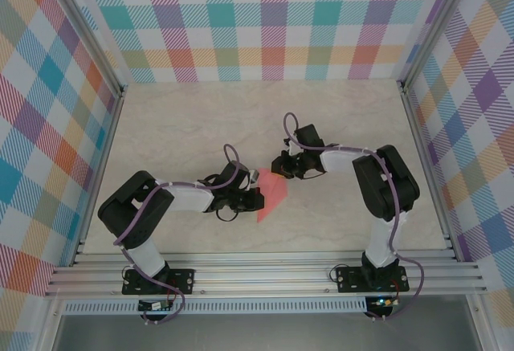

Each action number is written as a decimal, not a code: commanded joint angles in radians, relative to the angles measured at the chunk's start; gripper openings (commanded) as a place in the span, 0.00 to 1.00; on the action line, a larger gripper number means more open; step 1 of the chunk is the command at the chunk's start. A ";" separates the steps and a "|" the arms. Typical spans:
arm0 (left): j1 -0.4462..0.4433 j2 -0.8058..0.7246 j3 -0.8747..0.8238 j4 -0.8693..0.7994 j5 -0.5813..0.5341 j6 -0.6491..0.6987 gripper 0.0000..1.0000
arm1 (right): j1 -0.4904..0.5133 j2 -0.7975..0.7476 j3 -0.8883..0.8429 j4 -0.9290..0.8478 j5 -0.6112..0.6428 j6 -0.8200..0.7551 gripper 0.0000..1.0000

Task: Fold a paper plane with a square sheet of paper (pick it up from the middle)
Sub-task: Fourth fold the wing at the center of the table.

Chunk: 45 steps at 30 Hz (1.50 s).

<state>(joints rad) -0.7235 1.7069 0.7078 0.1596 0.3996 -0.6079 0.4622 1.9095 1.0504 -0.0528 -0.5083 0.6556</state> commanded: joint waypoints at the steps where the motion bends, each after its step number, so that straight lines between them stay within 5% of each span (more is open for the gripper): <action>1: -0.010 0.073 -0.048 -0.226 -0.021 0.036 0.00 | -0.007 0.044 0.042 -0.053 0.046 -0.049 0.11; 9: -0.009 0.073 -0.043 -0.248 -0.018 0.054 0.00 | -0.033 0.115 0.107 -0.089 0.181 -0.063 0.11; 23: -0.009 0.062 -0.049 -0.254 -0.026 0.057 0.00 | -0.136 0.097 0.109 0.050 0.051 -0.030 0.13; 33: -0.009 0.053 -0.041 -0.259 -0.031 0.060 0.00 | -0.026 -0.098 0.022 -0.035 0.135 -0.066 0.40; 45: -0.009 0.057 -0.033 -0.258 -0.030 0.062 0.00 | 0.067 -0.060 -0.022 0.013 0.107 0.005 0.41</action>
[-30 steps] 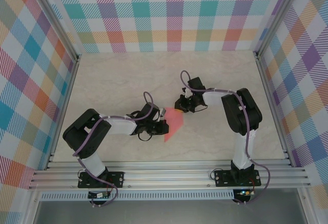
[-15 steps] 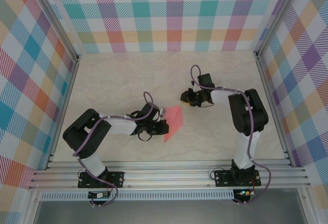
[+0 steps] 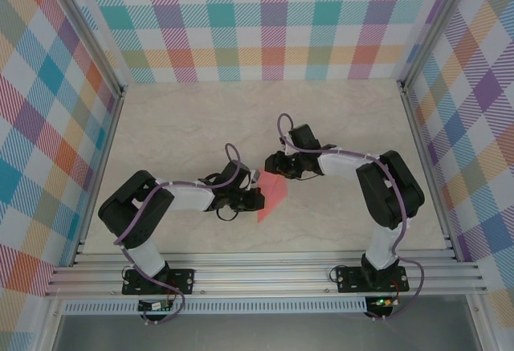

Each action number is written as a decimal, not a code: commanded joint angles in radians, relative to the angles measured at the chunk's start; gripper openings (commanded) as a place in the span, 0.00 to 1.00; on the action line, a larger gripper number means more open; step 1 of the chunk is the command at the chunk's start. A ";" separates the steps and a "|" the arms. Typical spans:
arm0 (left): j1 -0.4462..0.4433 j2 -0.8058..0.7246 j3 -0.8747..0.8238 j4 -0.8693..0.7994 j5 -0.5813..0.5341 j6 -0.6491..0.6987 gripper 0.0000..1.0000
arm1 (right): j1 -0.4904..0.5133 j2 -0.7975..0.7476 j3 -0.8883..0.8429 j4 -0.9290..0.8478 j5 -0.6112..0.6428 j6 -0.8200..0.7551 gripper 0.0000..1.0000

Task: Fold a paper plane with a square sheet of paper (pick it up from the middle)
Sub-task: Fourth fold the wing at the center of the table.

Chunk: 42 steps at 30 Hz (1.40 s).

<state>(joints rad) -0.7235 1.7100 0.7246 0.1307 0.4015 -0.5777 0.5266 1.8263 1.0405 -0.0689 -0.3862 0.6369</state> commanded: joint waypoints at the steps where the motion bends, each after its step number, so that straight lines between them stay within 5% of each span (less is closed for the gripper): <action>1: -0.010 0.054 -0.053 -0.228 -0.032 0.029 0.00 | 0.003 0.026 -0.015 0.036 -0.018 0.026 0.41; 14: -0.008 0.037 -0.075 -0.212 -0.033 0.019 0.00 | -0.001 0.133 -0.028 0.045 0.021 0.020 0.28; 26: -0.007 0.040 -0.089 -0.210 -0.033 0.021 0.00 | -0.131 0.167 0.053 0.029 0.037 0.033 0.26; 42: -0.008 0.033 -0.067 -0.242 -0.037 0.048 0.00 | -0.099 0.029 -0.009 0.081 -0.170 0.019 0.18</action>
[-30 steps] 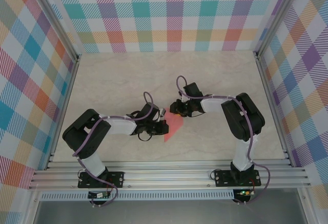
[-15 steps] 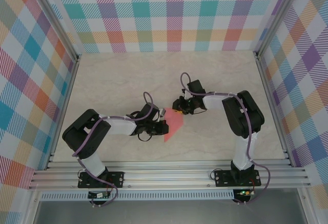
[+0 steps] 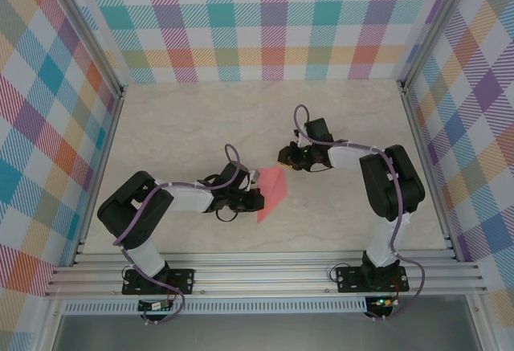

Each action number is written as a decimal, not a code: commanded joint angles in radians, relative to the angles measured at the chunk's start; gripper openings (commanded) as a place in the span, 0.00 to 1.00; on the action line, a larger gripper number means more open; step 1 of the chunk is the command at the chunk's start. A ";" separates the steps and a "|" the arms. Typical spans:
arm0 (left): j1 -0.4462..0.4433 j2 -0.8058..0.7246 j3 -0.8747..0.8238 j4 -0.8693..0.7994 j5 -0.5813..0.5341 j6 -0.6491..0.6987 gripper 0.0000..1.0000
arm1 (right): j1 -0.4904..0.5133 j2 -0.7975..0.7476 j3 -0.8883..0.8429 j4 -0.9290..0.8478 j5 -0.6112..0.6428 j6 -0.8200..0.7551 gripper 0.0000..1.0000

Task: Fold a paper plane with a square sheet of paper (pick it up from the middle)
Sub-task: Fourth fold the wing at the center of the table.

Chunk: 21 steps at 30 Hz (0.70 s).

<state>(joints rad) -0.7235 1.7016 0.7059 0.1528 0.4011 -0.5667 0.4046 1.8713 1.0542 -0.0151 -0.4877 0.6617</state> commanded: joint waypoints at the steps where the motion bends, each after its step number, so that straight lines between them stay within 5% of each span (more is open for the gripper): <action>1: -0.007 0.039 -0.045 -0.272 -0.040 0.040 0.00 | 0.033 -0.013 -0.026 0.028 -0.070 -0.002 0.17; 7: -0.008 0.033 -0.042 -0.273 -0.028 0.047 0.00 | 0.077 0.050 -0.013 0.023 -0.121 0.003 0.14; 21: -0.006 -0.060 0.022 -0.395 -0.015 0.097 0.04 | 0.084 0.098 -0.113 0.022 0.026 0.034 0.08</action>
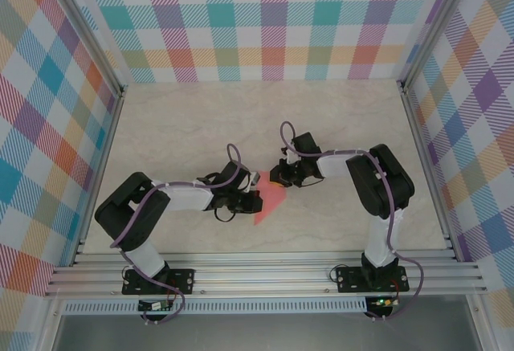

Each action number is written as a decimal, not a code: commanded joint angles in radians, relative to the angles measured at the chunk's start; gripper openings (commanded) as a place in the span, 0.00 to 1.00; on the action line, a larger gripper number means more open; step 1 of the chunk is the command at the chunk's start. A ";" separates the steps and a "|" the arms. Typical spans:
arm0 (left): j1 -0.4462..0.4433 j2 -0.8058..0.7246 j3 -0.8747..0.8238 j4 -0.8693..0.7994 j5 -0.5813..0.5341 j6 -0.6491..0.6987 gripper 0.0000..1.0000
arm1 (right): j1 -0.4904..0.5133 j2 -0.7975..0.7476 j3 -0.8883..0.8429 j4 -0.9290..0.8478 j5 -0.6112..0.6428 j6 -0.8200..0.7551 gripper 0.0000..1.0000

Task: Fold a paper plane with a square sheet of paper (pick it up from the middle)
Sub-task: Fourth fold the wing at the center of the table.

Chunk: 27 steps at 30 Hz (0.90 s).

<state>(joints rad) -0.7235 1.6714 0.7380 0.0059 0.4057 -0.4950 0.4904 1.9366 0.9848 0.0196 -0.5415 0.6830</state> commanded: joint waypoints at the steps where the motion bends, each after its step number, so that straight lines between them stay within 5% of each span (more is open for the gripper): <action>1: -0.004 -0.060 0.007 -0.262 -0.034 0.014 0.06 | -0.003 0.031 -0.049 -0.008 0.079 0.016 0.08; 8: 0.000 -0.184 0.067 -0.193 -0.027 -0.130 0.13 | -0.002 0.035 -0.066 -0.001 0.084 0.021 0.08; 17: 0.000 -0.033 0.073 -0.052 0.129 -0.194 0.14 | -0.001 0.041 -0.072 -0.008 0.092 0.024 0.08; 27: -0.002 0.012 -0.047 -0.089 0.163 -0.186 0.13 | -0.001 0.039 -0.078 -0.032 0.112 0.021 0.08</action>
<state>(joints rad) -0.7231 1.6966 0.7506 -0.0326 0.5243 -0.6815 0.4900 1.9293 0.9543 0.0723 -0.5423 0.7185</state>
